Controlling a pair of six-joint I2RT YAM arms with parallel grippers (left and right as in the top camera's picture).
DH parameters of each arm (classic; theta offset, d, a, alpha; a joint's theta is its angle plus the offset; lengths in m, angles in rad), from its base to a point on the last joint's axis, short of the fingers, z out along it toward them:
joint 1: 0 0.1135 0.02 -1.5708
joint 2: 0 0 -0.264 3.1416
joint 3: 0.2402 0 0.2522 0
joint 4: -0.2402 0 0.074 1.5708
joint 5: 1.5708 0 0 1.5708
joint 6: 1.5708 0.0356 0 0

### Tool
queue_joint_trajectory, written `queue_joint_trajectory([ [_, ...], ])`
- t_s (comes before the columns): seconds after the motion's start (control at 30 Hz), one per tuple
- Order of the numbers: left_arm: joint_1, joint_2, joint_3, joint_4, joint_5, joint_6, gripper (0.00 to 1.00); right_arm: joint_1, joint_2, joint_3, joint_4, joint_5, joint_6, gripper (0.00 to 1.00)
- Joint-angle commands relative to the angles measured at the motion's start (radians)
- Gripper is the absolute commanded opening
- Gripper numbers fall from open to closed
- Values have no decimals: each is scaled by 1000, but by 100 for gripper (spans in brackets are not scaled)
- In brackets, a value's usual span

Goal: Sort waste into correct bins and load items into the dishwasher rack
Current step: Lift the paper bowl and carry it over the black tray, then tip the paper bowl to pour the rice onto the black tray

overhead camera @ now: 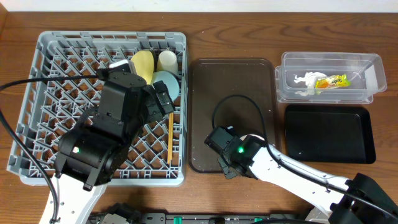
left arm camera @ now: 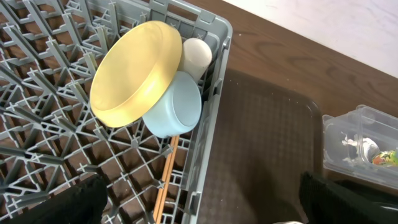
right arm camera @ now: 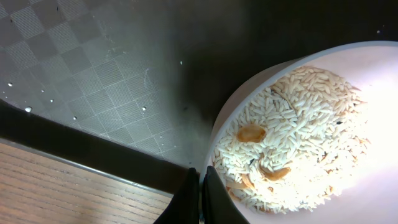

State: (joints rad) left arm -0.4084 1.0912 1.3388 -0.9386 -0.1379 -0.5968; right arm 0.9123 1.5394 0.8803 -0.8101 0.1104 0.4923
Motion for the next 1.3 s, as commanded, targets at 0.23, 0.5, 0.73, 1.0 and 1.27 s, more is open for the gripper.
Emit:
queue_joint_trajectory([
  [0.23,4,-1,13,-3,-12,17,100,-20,-58,34,-4,-7,65,1],
  [0.5,4,-1,13,-3,-12,17,100,-191,-291,105,-54,-6,60,1],
  [0.73,4,-1,13,-3,-12,17,100,-473,-462,105,-70,-154,-48,1],
  [1.0,4,-1,13,-3,-12,17,100,-934,-508,105,-115,-508,-275,1],
  [1.27,4,-1,13,-3,-12,17,100,-1376,-397,105,-150,-888,-500,1],
])
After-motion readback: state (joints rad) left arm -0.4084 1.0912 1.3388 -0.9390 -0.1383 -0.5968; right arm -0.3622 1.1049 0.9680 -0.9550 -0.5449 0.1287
